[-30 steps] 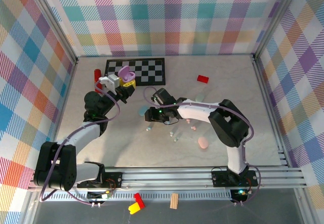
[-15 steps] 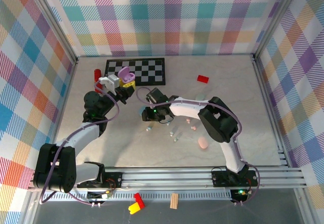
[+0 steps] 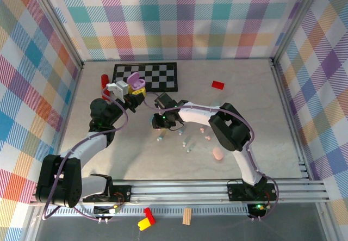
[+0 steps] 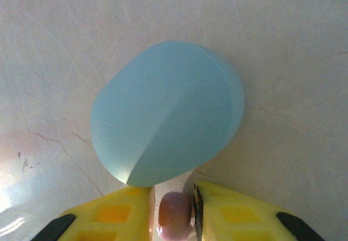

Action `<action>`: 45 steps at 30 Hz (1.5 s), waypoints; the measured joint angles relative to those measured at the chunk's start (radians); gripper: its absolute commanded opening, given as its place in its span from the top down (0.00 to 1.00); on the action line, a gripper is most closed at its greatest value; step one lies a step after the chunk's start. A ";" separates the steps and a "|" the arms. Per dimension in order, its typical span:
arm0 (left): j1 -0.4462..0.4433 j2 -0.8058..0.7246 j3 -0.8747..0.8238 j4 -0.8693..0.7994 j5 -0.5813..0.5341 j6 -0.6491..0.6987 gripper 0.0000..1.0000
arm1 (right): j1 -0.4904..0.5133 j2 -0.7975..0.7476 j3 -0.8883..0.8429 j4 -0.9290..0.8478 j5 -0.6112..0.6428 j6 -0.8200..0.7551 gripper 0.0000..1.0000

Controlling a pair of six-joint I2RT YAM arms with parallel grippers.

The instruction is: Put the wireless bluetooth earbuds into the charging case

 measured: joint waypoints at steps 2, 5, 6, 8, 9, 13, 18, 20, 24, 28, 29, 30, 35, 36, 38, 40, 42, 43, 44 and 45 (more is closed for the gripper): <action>0.000 0.000 0.000 0.000 0.000 0.000 0.65 | 0.000 0.000 0.002 -0.006 0.005 -0.006 0.78; 0.000 0.000 0.000 -0.002 0.000 0.000 0.65 | 0.000 0.000 0.005 -0.014 0.010 -0.024 0.78; 0.000 0.000 0.000 -0.002 0.000 0.000 0.65 | 0.000 -0.001 0.005 -0.016 0.013 -0.032 0.78; 0.000 -0.004 -0.002 -0.002 0.000 0.000 0.65 | -0.001 -0.006 0.005 -0.026 0.018 -0.051 0.78; 0.000 -0.008 -0.006 -0.002 0.000 0.000 0.65 | -0.006 -0.012 0.003 -0.039 0.021 -0.061 0.78; 0.000 -0.025 -0.013 -0.003 0.000 0.000 0.65 | -0.029 -0.069 -0.032 -0.064 0.025 -0.102 0.78; 0.000 -0.030 -0.023 -0.002 0.000 0.000 0.65 | -0.114 -0.183 -0.111 -0.080 0.032 -0.153 0.78; 0.000 -0.030 -0.032 -0.002 0.000 0.000 0.65 | -0.157 -0.209 -0.140 -0.079 0.033 -0.176 0.77; 0.000 -0.030 -0.044 -0.002 0.005 0.000 0.65 | -0.237 -0.217 -0.187 -0.094 0.053 -0.237 0.77; 0.000 -0.030 -0.045 -0.002 0.012 0.000 0.65 | -0.273 -0.214 -0.191 -0.132 0.090 -0.299 0.77; 0.000 -0.030 -0.046 -0.002 0.012 0.000 0.66 | -0.273 -0.211 -0.187 -0.144 0.098 -0.318 0.77; 0.000 -0.030 -0.046 -0.002 0.013 0.000 0.65 | -0.272 -0.202 -0.178 -0.156 0.105 -0.333 0.78; 0.000 -0.030 -0.047 -0.002 0.016 0.000 0.65 | -0.267 -0.129 -0.112 -0.194 0.137 -0.391 0.78; 0.000 -0.030 -0.048 -0.002 0.016 0.000 0.65 | -0.267 -0.113 -0.100 -0.201 0.142 -0.400 0.78; 0.000 -0.030 -0.051 -0.002 0.016 0.000 0.65 | -0.267 -0.105 -0.077 -0.219 0.149 -0.415 0.77; 0.000 -0.030 -0.055 -0.002 0.016 0.000 0.65 | -0.267 -0.103 -0.066 -0.224 0.156 -0.423 0.73; 0.000 -0.030 -0.059 -0.002 0.015 0.001 0.65 | -0.267 -0.103 -0.064 -0.232 0.165 -0.429 0.69; 0.000 -0.030 -0.059 -0.002 0.015 0.001 0.65 | -0.267 -0.103 -0.064 -0.235 0.169 -0.429 0.65; 0.000 -0.030 -0.059 -0.002 0.015 0.001 0.65 | -0.267 -0.103 -0.064 -0.239 0.175 -0.426 0.60; 0.000 -0.030 -0.059 -0.002 0.015 0.001 0.65 | -0.267 -0.103 -0.064 -0.241 0.180 -0.425 0.58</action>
